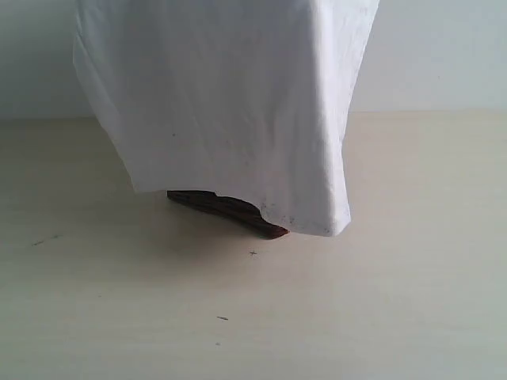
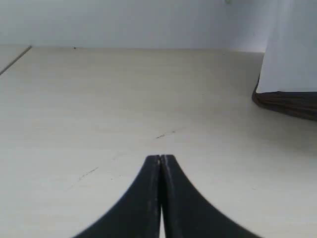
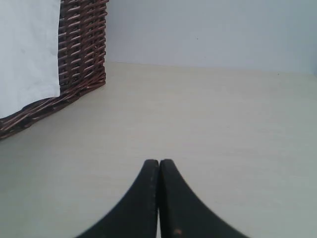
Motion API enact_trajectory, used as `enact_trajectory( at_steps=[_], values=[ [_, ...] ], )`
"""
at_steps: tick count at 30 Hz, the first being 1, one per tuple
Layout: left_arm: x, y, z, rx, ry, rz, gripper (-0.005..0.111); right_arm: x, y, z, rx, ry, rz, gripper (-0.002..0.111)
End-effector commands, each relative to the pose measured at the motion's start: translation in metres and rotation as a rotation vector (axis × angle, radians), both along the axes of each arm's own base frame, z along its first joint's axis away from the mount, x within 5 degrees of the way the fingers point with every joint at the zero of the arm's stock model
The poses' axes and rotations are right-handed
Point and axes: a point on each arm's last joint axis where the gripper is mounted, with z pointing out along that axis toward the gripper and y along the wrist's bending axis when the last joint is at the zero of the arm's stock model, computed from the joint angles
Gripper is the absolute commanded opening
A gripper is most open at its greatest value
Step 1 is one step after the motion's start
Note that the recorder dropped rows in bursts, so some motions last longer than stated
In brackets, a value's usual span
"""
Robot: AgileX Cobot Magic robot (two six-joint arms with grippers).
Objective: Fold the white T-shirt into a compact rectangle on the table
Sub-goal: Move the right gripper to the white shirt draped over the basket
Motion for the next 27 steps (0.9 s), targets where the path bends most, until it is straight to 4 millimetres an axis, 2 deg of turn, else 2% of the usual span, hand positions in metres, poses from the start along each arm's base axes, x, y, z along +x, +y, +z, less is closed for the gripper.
enact_trajectory(
  at_steps=[1, 12, 15, 21, 23, 25, 27],
  values=[
    [0.000, 0.000, 0.002, 0.004, -0.015, -0.002, 0.000, 0.000, 0.000, 0.000, -0.001, -0.013, 0.009, 0.000],
    [0.000, 0.000, 0.002, 0.004, -0.015, -0.002, 0.000, 0.000, 0.002, 0.001, 0.092, -0.027, 0.000, 0.000],
    [0.000, 0.000, 0.002, 0.004, -0.015, -0.002, 0.000, 0.013, 0.003, -0.002, 0.131, 0.065, -0.010, 0.000],
    [0.000, 0.000, 0.002, 0.004, -0.015, -0.002, 0.000, 0.061, 0.002, -0.026, 0.164, 0.438, -0.076, 0.000],
    [0.000, 0.000, 0.002, 0.004, -0.015, -0.002, 0.000, 0.098, 0.002, -0.019, 0.157, 0.474, -0.087, 0.000],
    [0.000, 0.000, 0.002, 0.004, -0.015, -0.002, 0.000, 0.123, 0.003, -0.009, 0.159, 0.503, -0.085, 0.000],
    [0.000, 0.000, 0.002, 0.004, -0.015, -0.002, 0.000, 0.135, 0.005, 0.003, 0.170, 0.529, -0.079, 0.000]
  ],
)
